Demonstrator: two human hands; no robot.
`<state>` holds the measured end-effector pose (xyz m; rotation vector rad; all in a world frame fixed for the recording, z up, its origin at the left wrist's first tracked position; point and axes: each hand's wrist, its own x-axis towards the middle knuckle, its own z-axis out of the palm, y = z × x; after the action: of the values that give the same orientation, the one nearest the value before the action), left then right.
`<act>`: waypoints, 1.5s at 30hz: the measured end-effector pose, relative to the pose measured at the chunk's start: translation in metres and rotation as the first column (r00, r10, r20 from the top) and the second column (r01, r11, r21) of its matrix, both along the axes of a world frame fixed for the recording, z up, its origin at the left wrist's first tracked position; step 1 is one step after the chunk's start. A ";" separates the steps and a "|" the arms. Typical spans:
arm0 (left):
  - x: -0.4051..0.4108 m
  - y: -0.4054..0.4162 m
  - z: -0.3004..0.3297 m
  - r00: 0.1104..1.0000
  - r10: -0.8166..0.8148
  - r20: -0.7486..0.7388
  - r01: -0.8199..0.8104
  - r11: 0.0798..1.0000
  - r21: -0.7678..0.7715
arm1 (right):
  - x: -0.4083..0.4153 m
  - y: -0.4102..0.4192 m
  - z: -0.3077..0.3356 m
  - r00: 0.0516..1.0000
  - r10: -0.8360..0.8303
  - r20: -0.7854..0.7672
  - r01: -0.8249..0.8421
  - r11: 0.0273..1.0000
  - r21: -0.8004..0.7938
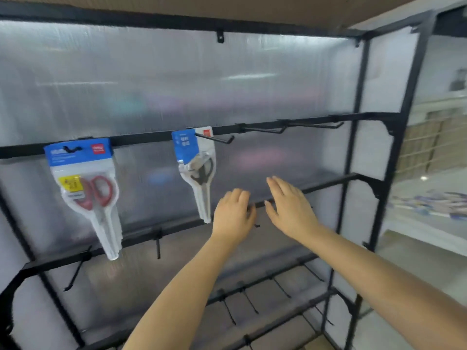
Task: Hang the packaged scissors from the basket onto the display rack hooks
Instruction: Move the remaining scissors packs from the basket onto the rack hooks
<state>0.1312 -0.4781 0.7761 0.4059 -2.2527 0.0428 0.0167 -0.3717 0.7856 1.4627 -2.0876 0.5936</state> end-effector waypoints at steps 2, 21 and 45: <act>-0.019 0.017 -0.016 0.988 -0.063 0.138 0.063 0.998 0.005 | -0.011 0.032 -0.025 0.994 -0.106 0.026 0.106 0.994 0.011; -0.117 0.329 -0.210 0.412 -0.598 0.688 0.592 0.749 0.297 | 0.033 0.415 -0.237 0.288 -0.907 0.308 0.793 0.406 0.455; -0.130 0.403 -0.520 0.003 -0.664 0.748 0.150 0.739 0.656 | 0.049 0.533 -0.548 -0.329 -0.626 0.707 0.603 0.437 0.667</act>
<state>0.0009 -0.0748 0.2556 -0.3477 -3.6995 -0.7574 0.0660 0.1616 0.2373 -0.8404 -3.2767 1.1588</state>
